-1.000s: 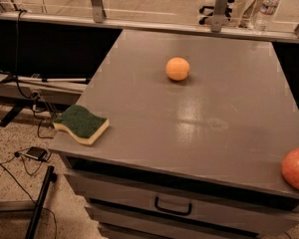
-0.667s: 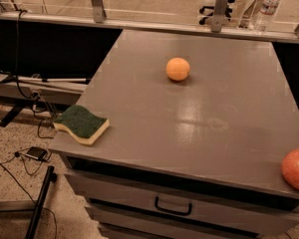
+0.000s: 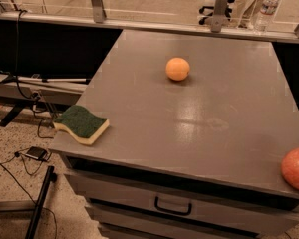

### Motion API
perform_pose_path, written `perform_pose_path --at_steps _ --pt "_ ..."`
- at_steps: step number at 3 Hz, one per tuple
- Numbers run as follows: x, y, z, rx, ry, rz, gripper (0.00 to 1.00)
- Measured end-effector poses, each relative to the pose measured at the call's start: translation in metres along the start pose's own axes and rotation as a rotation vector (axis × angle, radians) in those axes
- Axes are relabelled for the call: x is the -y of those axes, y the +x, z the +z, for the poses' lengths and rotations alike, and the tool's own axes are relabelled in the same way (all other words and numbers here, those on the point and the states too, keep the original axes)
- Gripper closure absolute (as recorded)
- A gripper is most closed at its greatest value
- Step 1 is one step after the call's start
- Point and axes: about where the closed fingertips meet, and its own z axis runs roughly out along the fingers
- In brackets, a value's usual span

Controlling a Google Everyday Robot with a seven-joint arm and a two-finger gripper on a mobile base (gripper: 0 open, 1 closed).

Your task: Move apple near sponge

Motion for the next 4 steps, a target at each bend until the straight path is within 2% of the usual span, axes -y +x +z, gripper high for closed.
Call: perform_pose_path --at_steps 1,3,4 --pt "0.000 -0.001 0.000 0.000 0.002 -0.002 0.16" --pt "-0.001 -0.003 -0.001 -0.001 0.005 -0.005 0.62" --pt "0.003 -0.013 -0.004 0.023 0.005 -0.013 0.86"
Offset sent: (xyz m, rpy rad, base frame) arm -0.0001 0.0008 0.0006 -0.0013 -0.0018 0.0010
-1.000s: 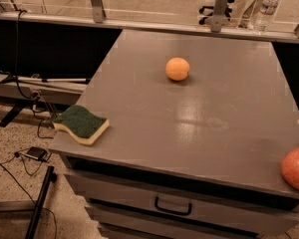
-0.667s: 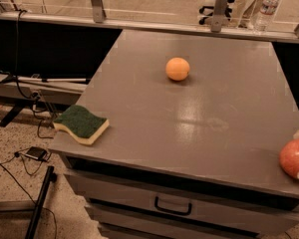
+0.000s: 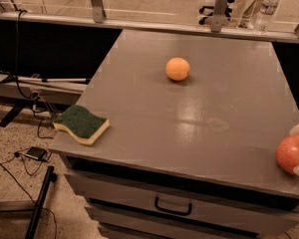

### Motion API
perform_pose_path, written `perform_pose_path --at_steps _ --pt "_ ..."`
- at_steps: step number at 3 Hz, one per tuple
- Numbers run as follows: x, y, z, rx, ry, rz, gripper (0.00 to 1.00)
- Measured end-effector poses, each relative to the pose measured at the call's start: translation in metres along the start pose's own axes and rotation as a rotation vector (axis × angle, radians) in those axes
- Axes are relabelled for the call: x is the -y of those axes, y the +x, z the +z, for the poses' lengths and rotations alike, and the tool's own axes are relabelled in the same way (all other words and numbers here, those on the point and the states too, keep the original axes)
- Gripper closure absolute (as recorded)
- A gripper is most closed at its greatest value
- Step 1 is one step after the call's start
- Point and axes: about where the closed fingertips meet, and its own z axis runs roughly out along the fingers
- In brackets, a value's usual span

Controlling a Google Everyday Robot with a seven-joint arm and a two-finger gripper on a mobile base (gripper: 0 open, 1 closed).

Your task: Move apple near sponge

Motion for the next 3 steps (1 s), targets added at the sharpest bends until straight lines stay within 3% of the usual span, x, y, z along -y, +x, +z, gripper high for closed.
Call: perform_pose_path --at_steps 1,2,3 --pt "0.011 -0.037 -0.002 0.086 -0.032 -0.043 1.00" --pt "0.021 -0.125 0.021 0.141 -0.124 -0.184 1.00" --pt "0.024 -0.184 0.046 0.132 -0.156 -0.309 1.00"
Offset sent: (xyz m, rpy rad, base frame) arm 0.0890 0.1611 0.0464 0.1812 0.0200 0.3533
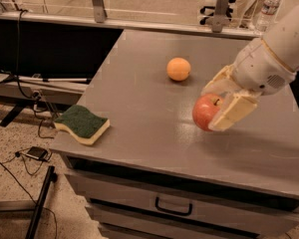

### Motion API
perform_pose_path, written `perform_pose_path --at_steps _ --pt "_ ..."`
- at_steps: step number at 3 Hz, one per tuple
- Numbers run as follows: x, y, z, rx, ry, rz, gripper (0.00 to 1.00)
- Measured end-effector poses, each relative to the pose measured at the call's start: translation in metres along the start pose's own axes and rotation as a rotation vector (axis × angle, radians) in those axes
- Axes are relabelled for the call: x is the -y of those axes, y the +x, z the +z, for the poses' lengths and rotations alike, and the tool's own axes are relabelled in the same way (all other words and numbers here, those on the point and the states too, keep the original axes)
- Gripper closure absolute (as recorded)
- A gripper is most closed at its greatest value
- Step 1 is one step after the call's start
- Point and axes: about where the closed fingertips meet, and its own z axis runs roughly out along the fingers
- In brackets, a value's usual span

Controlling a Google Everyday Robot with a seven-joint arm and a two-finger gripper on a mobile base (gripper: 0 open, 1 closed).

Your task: Move apple near sponge

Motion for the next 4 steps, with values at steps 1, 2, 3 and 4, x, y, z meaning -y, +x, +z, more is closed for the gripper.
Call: perform_pose_path --at_steps 1,2,3,4 --pt "0.022 -0.045 0.033 -0.038 -0.012 -0.124 1.00" --pt "0.043 -0.071 0.063 -0.078 -0.003 -0.188 1.00" --pt "0.056 -0.100 0.091 -0.079 -0.030 -0.245 1.00" --pt "0.058 -0.119 0.105 -0.074 -0.059 -0.283 1.00"
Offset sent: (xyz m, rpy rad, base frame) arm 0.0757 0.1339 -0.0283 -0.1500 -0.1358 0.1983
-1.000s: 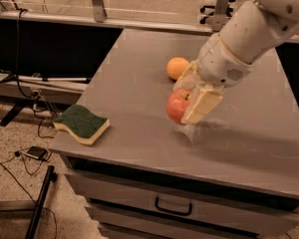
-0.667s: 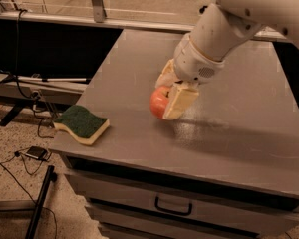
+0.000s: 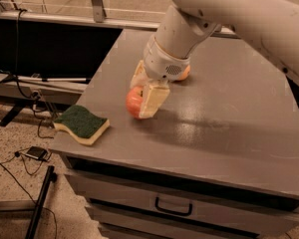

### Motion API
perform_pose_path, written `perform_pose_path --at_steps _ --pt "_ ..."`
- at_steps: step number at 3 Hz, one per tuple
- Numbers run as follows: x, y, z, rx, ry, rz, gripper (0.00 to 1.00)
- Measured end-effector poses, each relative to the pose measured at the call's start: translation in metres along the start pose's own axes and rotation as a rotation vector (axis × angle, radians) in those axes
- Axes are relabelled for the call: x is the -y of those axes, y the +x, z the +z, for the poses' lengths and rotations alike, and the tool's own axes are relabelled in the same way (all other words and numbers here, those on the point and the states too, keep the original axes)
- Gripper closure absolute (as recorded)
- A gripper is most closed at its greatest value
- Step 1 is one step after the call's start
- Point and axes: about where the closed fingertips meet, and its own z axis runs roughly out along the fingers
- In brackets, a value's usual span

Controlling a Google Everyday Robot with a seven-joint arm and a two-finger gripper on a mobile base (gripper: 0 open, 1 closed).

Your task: Move apple near sponge

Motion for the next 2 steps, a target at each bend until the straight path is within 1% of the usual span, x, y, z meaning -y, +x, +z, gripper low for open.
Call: perform_pose_path --at_steps 1,2 --pt "0.001 -0.022 0.016 0.012 -0.048 -0.038 0.84" --pt "0.000 -0.035 0.028 0.023 -0.079 -0.058 0.53"
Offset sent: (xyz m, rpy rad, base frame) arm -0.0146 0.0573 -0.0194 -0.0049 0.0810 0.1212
